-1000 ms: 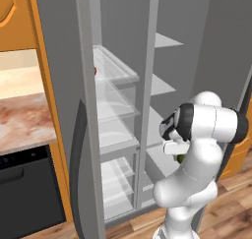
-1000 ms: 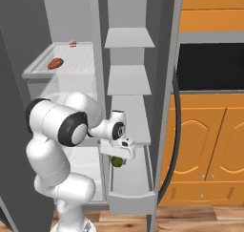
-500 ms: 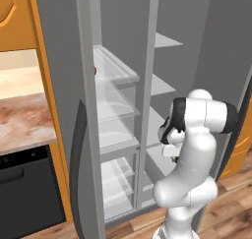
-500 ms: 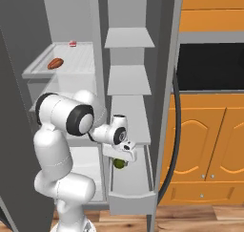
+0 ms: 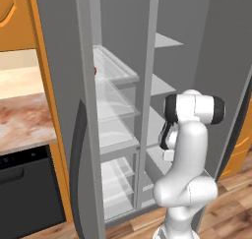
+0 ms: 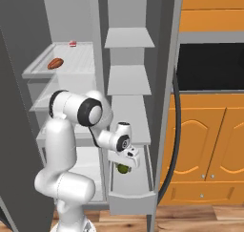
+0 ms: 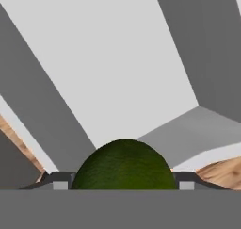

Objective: Take the sweet potato and lime from the fridge shelf and place them in the freezer drawer to begin freezing them.

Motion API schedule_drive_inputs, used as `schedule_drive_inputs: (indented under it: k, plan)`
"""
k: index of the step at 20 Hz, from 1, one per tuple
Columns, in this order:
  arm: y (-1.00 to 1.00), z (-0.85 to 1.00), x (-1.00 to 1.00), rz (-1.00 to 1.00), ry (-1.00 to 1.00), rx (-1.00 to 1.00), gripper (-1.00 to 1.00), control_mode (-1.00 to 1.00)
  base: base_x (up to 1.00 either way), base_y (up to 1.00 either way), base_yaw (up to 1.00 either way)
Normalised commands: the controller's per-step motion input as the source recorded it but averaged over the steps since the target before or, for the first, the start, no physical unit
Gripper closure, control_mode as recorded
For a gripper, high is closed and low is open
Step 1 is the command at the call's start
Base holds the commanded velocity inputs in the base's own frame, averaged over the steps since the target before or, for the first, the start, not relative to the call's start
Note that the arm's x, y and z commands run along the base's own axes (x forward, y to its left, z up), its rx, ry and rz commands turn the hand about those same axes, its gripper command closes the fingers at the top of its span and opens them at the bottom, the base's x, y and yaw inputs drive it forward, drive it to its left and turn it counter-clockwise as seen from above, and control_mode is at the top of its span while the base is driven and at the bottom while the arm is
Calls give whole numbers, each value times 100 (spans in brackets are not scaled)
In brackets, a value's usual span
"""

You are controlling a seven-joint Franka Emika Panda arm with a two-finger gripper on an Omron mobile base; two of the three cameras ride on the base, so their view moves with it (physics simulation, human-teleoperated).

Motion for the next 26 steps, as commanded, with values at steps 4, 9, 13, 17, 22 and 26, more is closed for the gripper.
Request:
schedule_drive_inputs:
  k: [4,9,13,17,22,26]
  plan:
    - [0,-20,38,-10,0,1,100,-100,0,0,0]
    - [-14,-21,36,-8,0,0,100,-100,0,0,0]
    - [-17,-49,15,-9,0,0,100,-100,0,0,0]
    - [-10,-47,11,-9,0,0,100,-100,0,0,0]
    - [-22,-29,25,-9,0,0,100,-100,0,0,0]
    - [-22,-40,31,-9,0,0,100,-100,0,0,0]
